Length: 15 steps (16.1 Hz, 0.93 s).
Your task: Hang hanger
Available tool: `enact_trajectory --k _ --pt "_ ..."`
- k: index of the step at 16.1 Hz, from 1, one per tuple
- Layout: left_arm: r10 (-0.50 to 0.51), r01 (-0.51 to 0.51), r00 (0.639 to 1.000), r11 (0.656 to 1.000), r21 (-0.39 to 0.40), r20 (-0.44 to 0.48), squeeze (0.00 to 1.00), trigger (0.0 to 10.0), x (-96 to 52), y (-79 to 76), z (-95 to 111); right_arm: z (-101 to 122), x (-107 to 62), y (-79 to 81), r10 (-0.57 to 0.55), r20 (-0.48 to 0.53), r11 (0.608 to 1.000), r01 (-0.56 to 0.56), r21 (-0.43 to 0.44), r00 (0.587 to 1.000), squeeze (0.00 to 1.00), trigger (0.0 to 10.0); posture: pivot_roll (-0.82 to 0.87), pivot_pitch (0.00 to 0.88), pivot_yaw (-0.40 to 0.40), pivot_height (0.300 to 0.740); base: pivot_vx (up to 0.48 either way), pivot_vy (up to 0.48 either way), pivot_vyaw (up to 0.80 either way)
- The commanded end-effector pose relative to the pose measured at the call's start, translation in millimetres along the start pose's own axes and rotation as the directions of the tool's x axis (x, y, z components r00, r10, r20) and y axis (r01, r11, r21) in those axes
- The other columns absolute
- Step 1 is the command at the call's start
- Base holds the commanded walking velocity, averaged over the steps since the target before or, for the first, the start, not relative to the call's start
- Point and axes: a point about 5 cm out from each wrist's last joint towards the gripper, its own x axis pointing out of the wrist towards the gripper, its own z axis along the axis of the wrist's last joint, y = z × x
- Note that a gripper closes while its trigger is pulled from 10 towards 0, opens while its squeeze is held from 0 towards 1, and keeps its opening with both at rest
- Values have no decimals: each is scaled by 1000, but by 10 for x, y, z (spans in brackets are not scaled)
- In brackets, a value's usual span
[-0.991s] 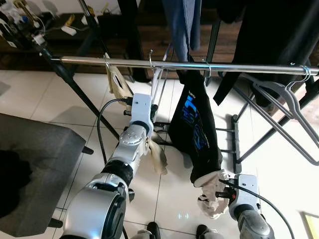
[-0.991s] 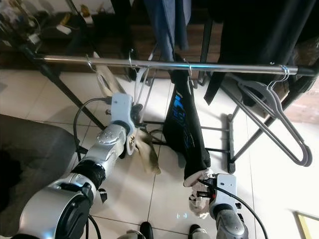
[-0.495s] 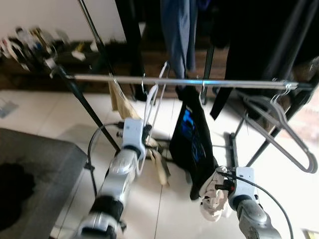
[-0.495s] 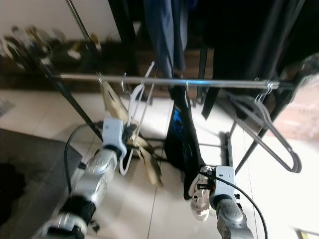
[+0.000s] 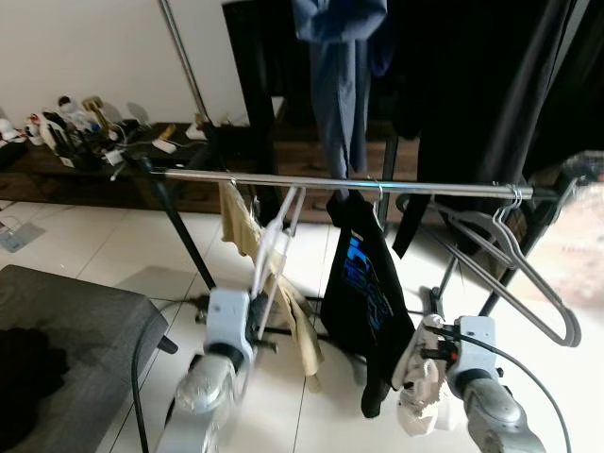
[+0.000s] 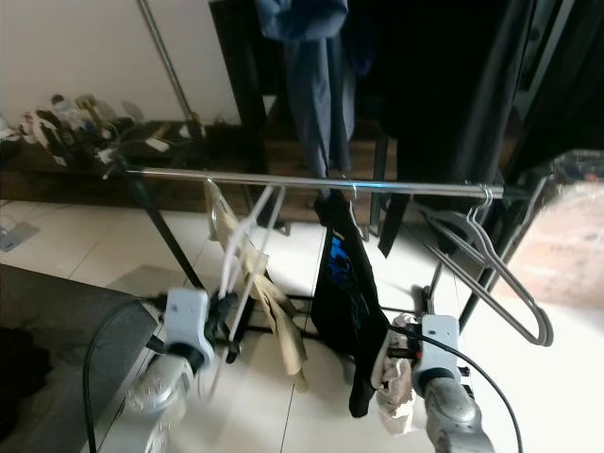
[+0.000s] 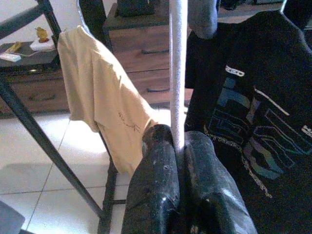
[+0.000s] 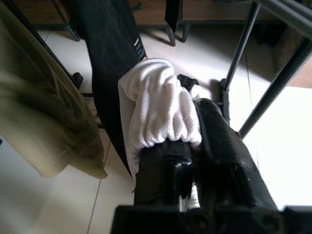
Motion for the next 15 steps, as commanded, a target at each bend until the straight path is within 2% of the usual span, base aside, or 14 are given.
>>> enact_trajectory --k 1,2,4,6,7,9,11,12,13,15 --pt "-1 0 1000 999 35 16 0 10000 -29 19 40 -28 -19 -35 -8 1 1000 8 0 1000 0 0 -154 21 52 740 0 0 0" --pt "-1 1 1000 999 43 6 0 10000 -65 24 9 -30 -22 -45 -11 2 1000 11 0 1000 0 0 -154 21 52 740 0 0 0" --pt "46 -44 999 997 56 -26 0 10000 -220 166 -98 -66 -47 -88 -24 3 1000 24 4 1000 0 0 -146 0 47 740 0 0 0" --pt "46 -37 997 989 143 -61 0 10000 -431 234 -204 -62 -49 -76 -32 15 999 32 16 999 0 0 -151 0 58 740 0 0 0" --pt "63 -51 995 988 146 -77 0 10000 -521 256 -239 -51 -48 -83 -43 24 999 43 27 999 0 0 -152 0 60 740 0 0 0" --pt "82 -71 993 991 116 -90 0 10000 -591 232 -265 -46 -56 -75 -47 31 998 46 36 998 0 0 -143 5 59 740 0 0 0" --pt "72 -62 993 992 108 -92 0 10000 -577 216 -273 -82 -66 -55 -48 20 998 47 42 999 0 0 -146 2 63 740 0 0 0" --pt "64 -54 994 993 106 -88 0 10000 -561 217 -260 -89 -70 -67 -68 16 997 67 48 998 0 3647 -147 2 66 740 0 0 0" --pt "61 -52 994 993 106 -86 0 10000 -559 217 -253 -82 -69 -73 -71 21 996 70 51 997 0 0 -150 3 68 740 0 0 0" --pt "56 -46 995 993 108 -88 0 10000 -561 206 -237 -63 -65 -71 -65 31 996 63 58 997 0 0 -150 14 68 740 0 0 0"
